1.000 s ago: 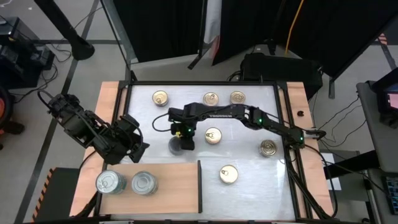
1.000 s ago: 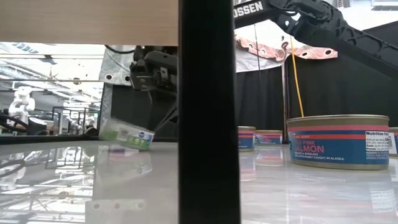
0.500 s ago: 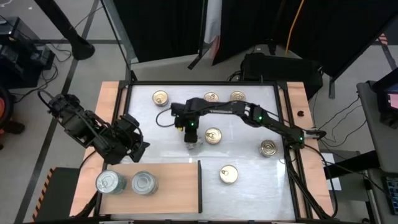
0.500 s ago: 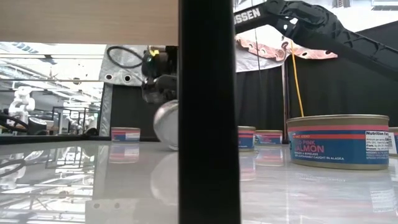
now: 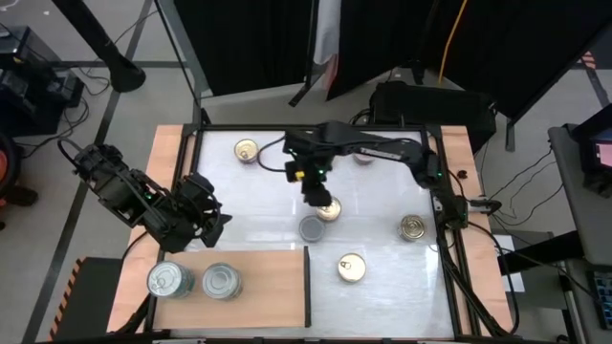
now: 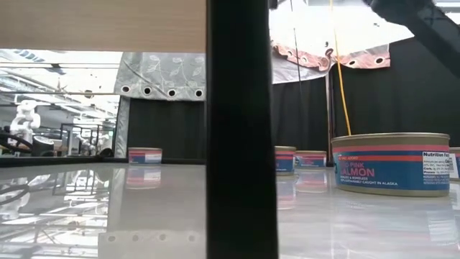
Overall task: Stack canned seafood by type on shelf
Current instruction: Stack the green tuna can on top of the green tuna can on the shelf
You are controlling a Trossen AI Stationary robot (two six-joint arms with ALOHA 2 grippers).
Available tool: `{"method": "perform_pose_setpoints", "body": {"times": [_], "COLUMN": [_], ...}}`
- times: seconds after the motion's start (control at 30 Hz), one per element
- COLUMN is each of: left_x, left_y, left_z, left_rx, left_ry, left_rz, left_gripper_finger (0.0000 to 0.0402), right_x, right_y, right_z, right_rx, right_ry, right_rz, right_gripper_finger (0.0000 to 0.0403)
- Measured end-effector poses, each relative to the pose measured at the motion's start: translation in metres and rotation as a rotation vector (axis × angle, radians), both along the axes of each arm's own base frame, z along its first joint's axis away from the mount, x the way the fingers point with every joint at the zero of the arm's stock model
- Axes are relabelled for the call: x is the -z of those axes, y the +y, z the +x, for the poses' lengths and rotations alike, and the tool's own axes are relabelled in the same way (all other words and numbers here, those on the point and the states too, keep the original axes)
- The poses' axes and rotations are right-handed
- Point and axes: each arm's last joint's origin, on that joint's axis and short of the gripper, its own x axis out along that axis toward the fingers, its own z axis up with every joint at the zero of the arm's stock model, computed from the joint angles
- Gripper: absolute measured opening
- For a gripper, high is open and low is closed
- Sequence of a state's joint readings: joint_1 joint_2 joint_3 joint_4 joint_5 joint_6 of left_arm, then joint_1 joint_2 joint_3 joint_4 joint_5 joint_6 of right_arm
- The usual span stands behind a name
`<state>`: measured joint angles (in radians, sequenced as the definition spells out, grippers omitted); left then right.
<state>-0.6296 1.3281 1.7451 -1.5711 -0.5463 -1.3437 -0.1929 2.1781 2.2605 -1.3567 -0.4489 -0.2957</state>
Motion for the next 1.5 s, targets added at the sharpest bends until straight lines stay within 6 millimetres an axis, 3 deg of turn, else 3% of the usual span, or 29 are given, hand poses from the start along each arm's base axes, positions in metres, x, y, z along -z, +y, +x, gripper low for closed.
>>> {"method": "perform_pose_setpoints", "body": {"times": [0.1,0.23,0.37,0.63,0.8,1.5], "left_x": [0.0,0.0,0.0,0.0,0.0,0.0], "left_y": [0.0,0.0,0.0,-0.001,-0.001,-0.001], "left_z": [0.0,0.0,0.0,-0.001,0.0,-0.001], "left_rx": [-0.004,0.014,0.011,0.024,0.041,0.033], "left_ry": [-0.007,-0.002,-0.002,0.003,0.006,0.004], "left_rz": [0.011,0.025,0.02,0.02,0.036,0.03], "left_gripper_finger": [0.0228,0.0228,0.0228,0.0228,0.0228,0.0228], "right_x": [0.01,0.057,0.092,0.115,0.136,0.143], "right_y": [0.016,0.034,0.046,0.057,0.062,0.077], "right_z": [-0.005,-0.002,-0.012,-0.043,-0.049,-0.047], "right_rx": [0.015,0.054,0.112,0.187,0.269,0.289], "right_ry": [0.06,0.166,0.259,0.282,0.226,0.195], "right_rz": [0.02,0.054,0.078,0.101,0.128,0.054], "right_gripper_finger": [0.0178,0.0182,0.0142,0.0019,0.0012,0.0]}}
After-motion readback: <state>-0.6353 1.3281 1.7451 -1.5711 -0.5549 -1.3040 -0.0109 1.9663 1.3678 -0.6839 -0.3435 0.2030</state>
